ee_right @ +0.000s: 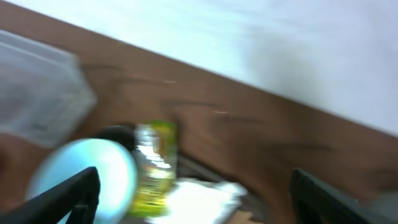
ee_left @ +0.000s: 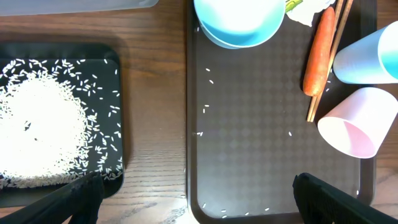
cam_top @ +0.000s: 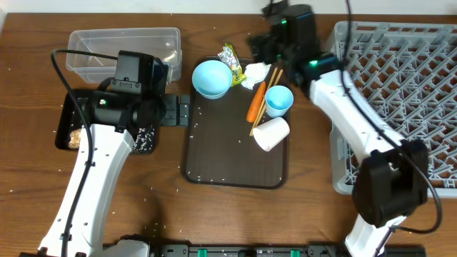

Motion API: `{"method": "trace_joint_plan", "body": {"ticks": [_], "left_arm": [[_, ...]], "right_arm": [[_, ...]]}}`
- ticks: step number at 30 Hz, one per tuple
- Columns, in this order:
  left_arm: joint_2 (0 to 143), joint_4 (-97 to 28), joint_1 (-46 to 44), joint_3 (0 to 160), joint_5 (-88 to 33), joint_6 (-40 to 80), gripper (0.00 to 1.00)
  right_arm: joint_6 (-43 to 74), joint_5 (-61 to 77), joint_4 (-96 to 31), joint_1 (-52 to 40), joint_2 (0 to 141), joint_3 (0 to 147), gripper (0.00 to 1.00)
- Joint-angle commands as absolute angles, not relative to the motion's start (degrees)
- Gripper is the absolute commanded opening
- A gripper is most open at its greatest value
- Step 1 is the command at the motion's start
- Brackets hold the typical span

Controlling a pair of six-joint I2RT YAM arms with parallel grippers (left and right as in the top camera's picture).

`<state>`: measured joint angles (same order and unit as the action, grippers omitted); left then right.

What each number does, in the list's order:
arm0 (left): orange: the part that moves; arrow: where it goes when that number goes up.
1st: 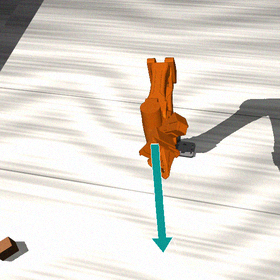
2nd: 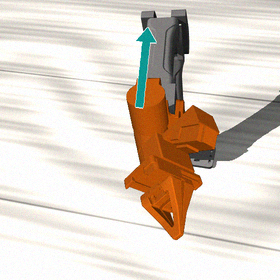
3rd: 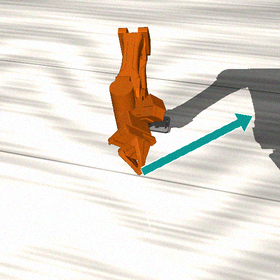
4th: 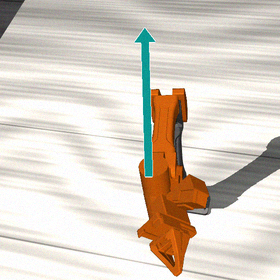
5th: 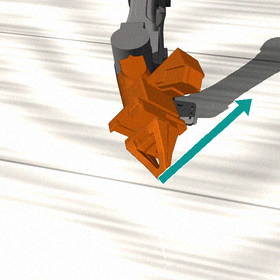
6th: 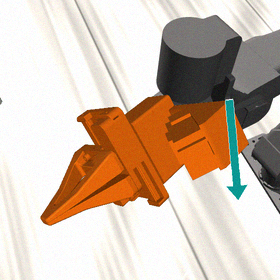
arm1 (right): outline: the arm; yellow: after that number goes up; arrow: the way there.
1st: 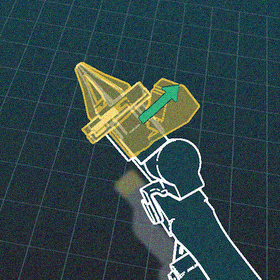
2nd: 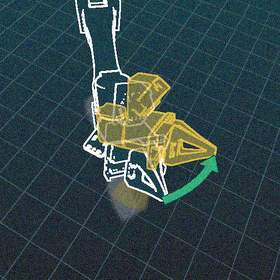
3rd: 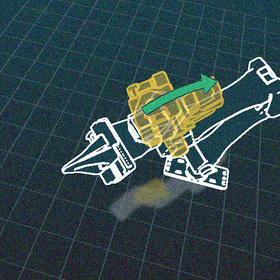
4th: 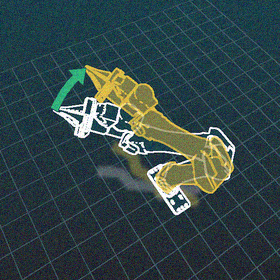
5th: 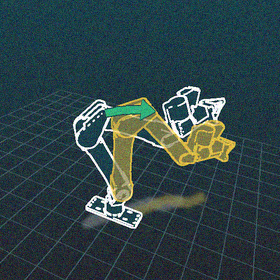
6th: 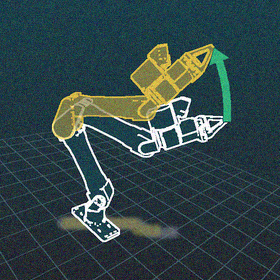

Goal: Sort waste into correct bins and load items into the dishwasher rack
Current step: 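Move the right gripper back and grasp the small blue bowl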

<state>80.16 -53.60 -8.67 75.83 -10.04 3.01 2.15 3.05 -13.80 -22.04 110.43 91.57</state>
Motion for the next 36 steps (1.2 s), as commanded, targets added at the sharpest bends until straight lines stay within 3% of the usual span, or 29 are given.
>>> {"method": "trace_joint_plan", "body": {"ticks": [1,7,14,28,32,34,36], "left_arm": [[80.49,-53.78,-8.36,76.73,-9.37,3.29,0.98],[80.49,-53.76,-8.38,76.73,-9.37,3.29,0.98],[80.49,-53.78,-8.36,76.73,-9.37,3.31,0.98],[80.49,-53.76,-8.36,76.73,-9.37,3.31,0.98],[80.49,-53.78,-8.36,76.73,-9.37,3.29,0.98],[80.49,-53.76,-8.38,76.73,-9.37,3.29,0.98],[80.49,-53.78,-8.36,76.73,-9.37,3.29,0.98]], "right_arm": [[12.1,10.81,-12.51,-23.59,114.65,92.27,0.86],[17.85,17.74,-12.69,-24.73,121.78,96.49,0.78],[18.44,18.09,-20.4,-26.68,130.85,104.38,0.75],[18.44,13.52,-24.25,-29.47,136.03,104.53,0.38],[18.44,13.58,-24.53,-29.47,136.0,104.53,0.37],[18.39,13.58,-24.67,-29.47,135.96,104.53,0.29],[18.44,13.58,-24.67,-29.43,135.96,104.57,0.11]]}}
